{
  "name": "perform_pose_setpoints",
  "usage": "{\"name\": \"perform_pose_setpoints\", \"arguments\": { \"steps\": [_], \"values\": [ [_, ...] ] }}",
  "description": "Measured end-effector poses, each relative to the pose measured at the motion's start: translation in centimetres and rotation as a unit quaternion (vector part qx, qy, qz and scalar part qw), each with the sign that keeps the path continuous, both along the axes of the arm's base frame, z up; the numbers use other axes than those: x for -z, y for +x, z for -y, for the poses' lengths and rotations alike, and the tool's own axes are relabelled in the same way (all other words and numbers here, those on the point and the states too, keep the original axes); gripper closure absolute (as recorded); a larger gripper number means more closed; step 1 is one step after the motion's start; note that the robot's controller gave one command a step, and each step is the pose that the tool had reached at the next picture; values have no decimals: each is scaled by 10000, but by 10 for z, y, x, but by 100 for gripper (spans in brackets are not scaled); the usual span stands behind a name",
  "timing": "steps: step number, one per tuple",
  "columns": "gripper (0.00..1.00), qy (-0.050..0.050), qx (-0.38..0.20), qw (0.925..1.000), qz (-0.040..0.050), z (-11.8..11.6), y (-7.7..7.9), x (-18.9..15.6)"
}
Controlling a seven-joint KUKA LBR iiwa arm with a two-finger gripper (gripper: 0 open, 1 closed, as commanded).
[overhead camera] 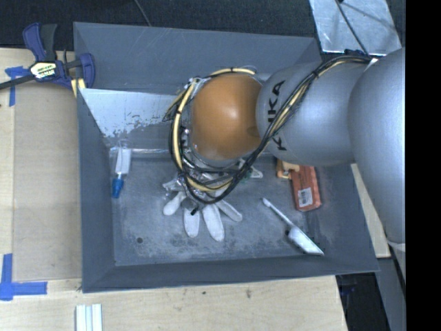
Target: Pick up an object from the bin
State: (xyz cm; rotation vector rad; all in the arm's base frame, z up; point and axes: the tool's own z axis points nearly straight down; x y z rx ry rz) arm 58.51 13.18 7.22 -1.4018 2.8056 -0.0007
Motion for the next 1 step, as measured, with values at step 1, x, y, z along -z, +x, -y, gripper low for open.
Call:
{"name": "perform_pose_setpoints", "arguments": {
  "steps": [1],
  "values": [
    [100, 3, 3, 10000, 2, 0, 0, -1]
  ]
}}
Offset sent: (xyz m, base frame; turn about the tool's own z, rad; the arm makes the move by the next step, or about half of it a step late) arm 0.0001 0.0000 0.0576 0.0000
